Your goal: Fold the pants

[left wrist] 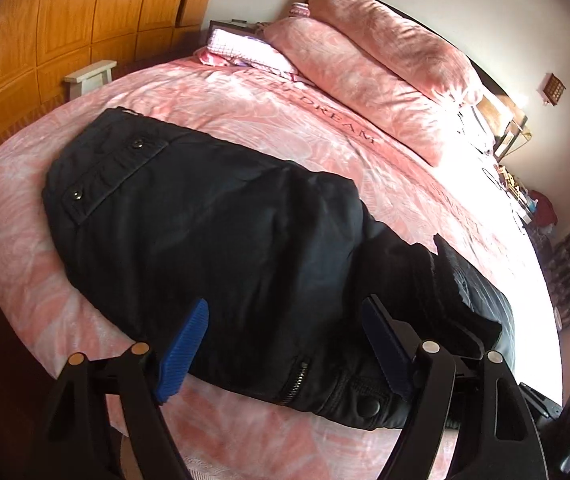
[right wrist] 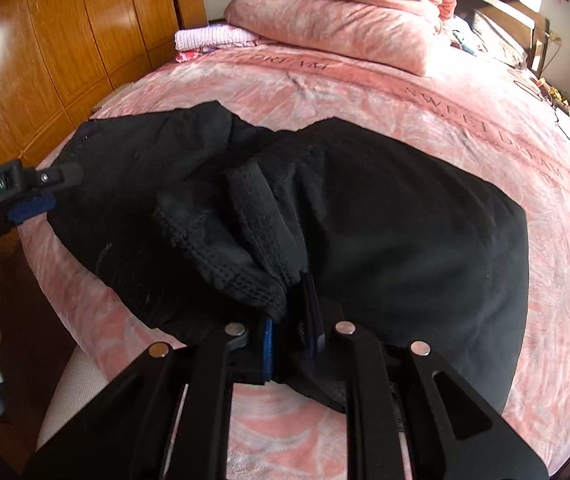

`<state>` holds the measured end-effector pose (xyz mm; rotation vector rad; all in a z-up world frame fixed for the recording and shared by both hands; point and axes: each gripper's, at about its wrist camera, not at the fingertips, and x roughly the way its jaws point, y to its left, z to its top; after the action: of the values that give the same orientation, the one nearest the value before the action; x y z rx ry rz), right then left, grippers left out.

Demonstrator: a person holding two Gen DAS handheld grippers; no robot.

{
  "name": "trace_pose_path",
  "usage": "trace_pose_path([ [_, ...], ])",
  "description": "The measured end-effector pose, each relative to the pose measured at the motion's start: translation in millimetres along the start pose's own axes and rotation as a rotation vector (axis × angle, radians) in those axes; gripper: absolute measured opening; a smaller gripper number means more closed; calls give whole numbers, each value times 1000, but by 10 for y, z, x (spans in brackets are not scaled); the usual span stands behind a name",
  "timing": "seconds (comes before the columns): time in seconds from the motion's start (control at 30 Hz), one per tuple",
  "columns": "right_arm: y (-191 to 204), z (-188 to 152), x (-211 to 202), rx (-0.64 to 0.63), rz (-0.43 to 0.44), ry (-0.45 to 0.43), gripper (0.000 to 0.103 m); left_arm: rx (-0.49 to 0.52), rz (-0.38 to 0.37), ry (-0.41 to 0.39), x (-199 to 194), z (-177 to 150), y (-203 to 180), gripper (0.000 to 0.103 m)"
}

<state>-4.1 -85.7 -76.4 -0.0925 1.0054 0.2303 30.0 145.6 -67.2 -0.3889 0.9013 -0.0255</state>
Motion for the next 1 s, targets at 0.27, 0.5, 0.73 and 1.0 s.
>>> trace_pose_path([
  [0.27, 87, -171, -207, -12, 124, 0, 67, -25, -49, 48, 117, -94, 62, 80],
  [0.5, 281, -12, -189, -63, 58, -28, 61, -35, -69, 64, 144, -124, 19, 82],
  [0.73, 227, 42, 159, -44, 19, 46, 14, 3, -36, 67, 145, -148, 9, 85],
  [1.0, 230, 93, -303, -15, 149, -47, 9, -17, -34, 79, 172, -168, 90, 85],
])
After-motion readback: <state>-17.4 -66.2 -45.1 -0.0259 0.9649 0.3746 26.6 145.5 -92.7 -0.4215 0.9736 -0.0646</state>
